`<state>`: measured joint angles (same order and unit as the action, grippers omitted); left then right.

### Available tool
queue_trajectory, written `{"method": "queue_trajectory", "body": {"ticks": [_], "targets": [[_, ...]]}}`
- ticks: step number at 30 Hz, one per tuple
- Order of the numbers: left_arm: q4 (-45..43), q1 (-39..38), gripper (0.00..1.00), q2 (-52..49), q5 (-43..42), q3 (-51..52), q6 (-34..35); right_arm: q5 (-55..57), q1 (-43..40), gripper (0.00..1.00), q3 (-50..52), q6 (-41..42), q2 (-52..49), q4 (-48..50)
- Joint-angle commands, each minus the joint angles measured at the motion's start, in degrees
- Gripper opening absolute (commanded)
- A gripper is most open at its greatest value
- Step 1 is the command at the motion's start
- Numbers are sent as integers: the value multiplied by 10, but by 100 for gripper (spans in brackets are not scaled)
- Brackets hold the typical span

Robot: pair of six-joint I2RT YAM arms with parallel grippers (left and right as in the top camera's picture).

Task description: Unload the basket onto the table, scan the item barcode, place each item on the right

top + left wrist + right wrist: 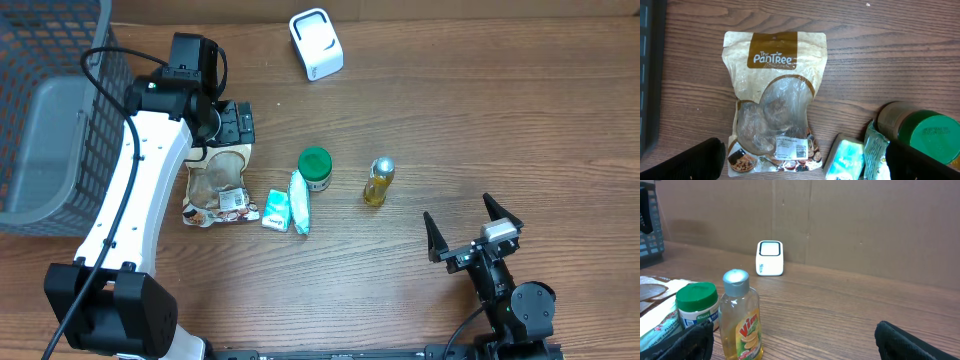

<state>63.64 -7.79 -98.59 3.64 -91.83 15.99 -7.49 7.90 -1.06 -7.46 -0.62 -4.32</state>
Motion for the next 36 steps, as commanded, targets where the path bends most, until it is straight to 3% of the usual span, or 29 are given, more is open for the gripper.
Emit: {"method": "queue_trajectory", "body": {"ticks": [1,8,20,28,36], "targets": [[0,3,100,-1,-3,-9,-12,-1,-2,100,6,28,5,3],[0,3,100,-1,-3,-9,-12,-3,-2,100,-49,82,4,-53],[0,3,100,-1,-3,-9,-12,-3,-2,100,-302,106,-31,-275],[0,3,100,-1,-3,-9,-12,-50,-2,100,-458,137,-127,-338],[0,3,100,-1,-3,-9,-12,-106,-2,100,-666,167,-334,-522]]}}
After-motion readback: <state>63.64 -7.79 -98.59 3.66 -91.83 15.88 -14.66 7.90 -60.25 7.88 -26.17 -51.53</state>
